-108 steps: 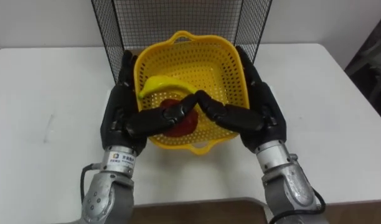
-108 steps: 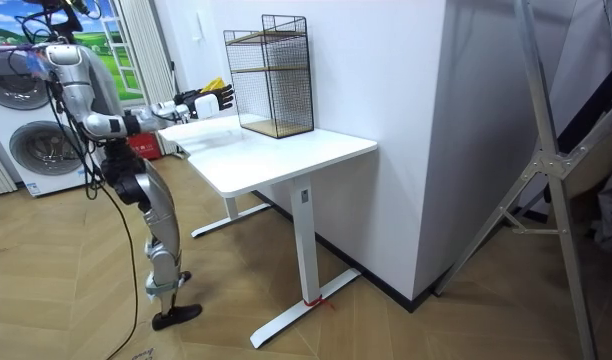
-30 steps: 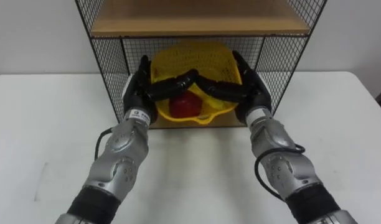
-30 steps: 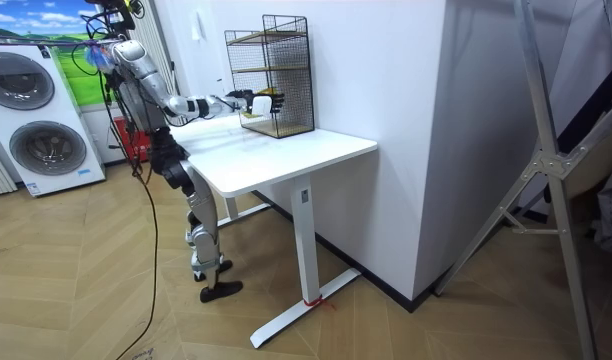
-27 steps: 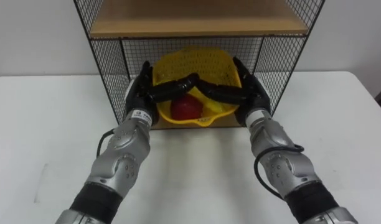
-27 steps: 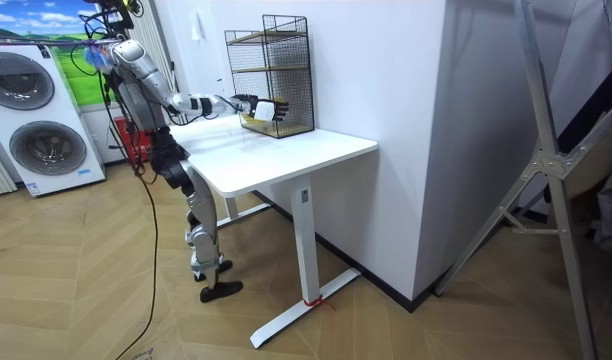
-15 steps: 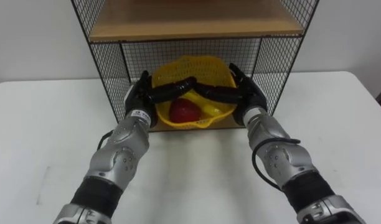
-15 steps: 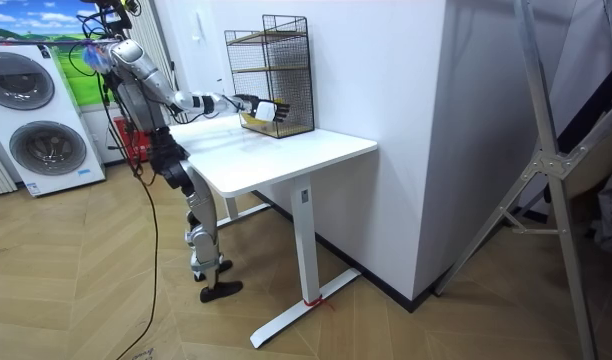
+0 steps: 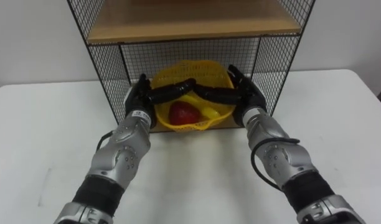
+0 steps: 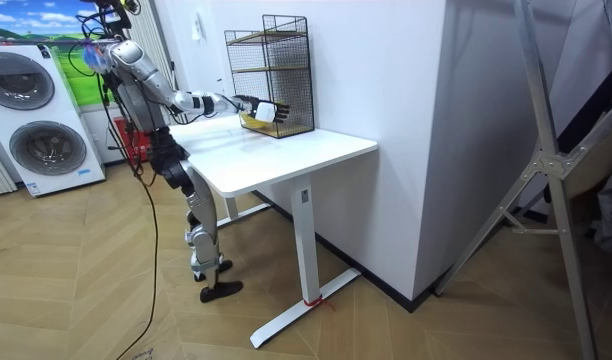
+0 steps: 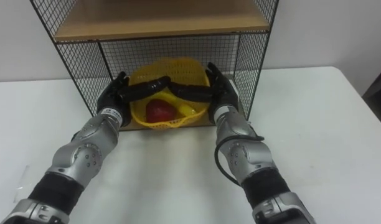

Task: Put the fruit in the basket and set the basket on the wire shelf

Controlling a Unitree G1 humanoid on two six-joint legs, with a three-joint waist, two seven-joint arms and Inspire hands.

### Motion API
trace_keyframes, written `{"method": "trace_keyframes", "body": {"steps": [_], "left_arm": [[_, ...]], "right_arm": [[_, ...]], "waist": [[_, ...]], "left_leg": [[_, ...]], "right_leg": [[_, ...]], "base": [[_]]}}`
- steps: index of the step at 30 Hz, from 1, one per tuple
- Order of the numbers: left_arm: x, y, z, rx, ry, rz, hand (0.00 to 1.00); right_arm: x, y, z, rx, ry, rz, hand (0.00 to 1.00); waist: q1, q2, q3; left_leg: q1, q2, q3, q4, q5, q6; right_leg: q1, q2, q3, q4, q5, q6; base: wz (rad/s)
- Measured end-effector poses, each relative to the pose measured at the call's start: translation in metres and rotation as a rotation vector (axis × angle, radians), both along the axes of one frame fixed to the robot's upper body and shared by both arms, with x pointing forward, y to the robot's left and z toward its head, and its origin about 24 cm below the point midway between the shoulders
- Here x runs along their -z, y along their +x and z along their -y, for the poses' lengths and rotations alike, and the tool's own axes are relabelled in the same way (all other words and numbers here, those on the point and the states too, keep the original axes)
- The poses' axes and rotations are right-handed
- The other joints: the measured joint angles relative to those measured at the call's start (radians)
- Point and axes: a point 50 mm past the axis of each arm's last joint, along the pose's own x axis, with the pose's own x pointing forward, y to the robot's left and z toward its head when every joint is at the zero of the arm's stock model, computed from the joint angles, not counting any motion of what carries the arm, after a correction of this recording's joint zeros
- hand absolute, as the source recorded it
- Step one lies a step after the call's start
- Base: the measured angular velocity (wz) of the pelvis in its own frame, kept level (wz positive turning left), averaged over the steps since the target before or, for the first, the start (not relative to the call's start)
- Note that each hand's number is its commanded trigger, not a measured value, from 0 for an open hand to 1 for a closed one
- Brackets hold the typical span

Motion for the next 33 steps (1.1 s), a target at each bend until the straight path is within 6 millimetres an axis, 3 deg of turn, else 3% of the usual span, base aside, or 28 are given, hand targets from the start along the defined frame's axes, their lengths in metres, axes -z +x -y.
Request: {"method": "trace_keyframes", "body": {"steps": [6,9,17,21,33], "left_arm": [[0.002,-0.001,-0.003,-0.013,0.01,-0.008,0.0],[0.003,-0.002,-0.003,-0.014,0.01,-0.011,0.0],[-0.005,-0.005,-0.006,-0.017,0.049,0.043,0.0],[-0.009,-0.006,-0.007,-0.022,0.053,0.063,0.0],[-0.005,-0.019,-0.014,-0.046,0.045,0.066,0.0]], "right_arm": [[0.004,-0.003,-0.003,-0.01,-0.033,-0.003,0.0],[0.004,-0.003,-0.002,-0.011,-0.031,-0.002,0.0],[0.0,-0.009,-0.001,-0.015,-0.013,0.033,0.0],[0.003,-0.011,0.002,-0.016,-0.016,0.025,0.0],[0.007,-0.028,0.013,0.016,0.018,0.039,0.0]], "waist": [[0.0,0.0,-0.0002],[0.002,-0.001,-0.0068],[0.0,-0.003,-0.0093],[0.003,-0.007,-0.0158],[0.0,-0.012,-0.0159]], "left_leg": [[0.022,-0.001,0.002,-0.018,0.007,-0.004],[0.026,-0.001,0.002,-0.018,0.007,-0.004],[0.033,-0.001,-0.002,-0.018,0.008,-0.005],[0.038,-0.002,-0.003,-0.018,0.008,-0.006],[0.047,-0.002,-0.002,-0.02,0.008,-0.006]], "right_leg": [[0.013,-0.001,0.008,0.0,-0.001,0.001],[0.017,-0.001,0.008,0.001,-0.004,0.004],[0.027,-0.002,0.0,-0.001,-0.005,0.004],[0.032,-0.002,0.0,-0.002,-0.005,0.004],[0.036,-0.001,0.0,-0.002,-0.008,0.007]], "base": [[0.0],[0.0],[0.01],[0.0],[0.0]]}}
